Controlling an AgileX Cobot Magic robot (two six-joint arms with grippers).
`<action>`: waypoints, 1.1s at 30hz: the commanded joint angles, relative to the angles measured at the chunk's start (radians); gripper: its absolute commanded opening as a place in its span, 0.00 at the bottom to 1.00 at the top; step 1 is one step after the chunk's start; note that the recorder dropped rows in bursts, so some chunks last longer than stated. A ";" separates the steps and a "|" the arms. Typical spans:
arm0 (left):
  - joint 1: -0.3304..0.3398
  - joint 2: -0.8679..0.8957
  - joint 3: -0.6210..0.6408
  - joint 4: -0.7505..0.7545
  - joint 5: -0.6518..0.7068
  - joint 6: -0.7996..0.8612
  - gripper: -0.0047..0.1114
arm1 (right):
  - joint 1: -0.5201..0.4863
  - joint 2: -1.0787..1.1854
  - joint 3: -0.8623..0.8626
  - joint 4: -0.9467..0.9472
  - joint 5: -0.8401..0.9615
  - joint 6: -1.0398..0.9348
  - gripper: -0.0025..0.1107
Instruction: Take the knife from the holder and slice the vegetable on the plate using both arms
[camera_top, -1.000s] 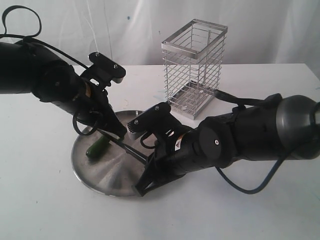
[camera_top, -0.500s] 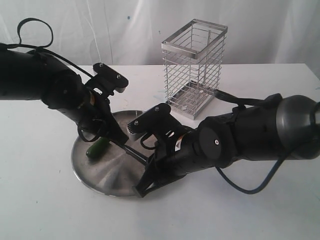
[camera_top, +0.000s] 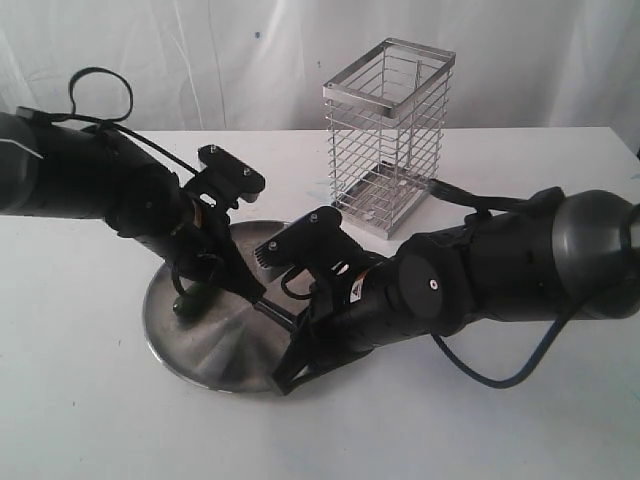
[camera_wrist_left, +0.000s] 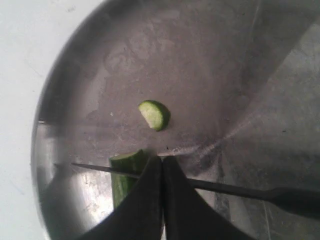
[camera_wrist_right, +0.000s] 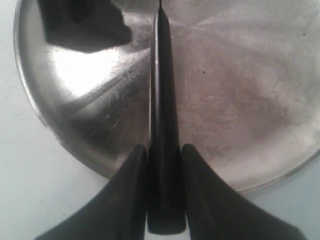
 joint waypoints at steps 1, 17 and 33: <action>0.002 0.084 0.005 -0.019 -0.002 -0.008 0.04 | 0.000 -0.012 0.000 0.002 0.002 -0.013 0.02; 0.021 -0.087 -0.058 0.036 0.048 -0.006 0.04 | 0.000 -0.009 0.000 0.000 0.005 -0.015 0.02; 0.044 -0.097 0.036 -0.020 0.019 -0.006 0.04 | 0.000 0.019 0.000 -0.002 -0.017 -0.031 0.02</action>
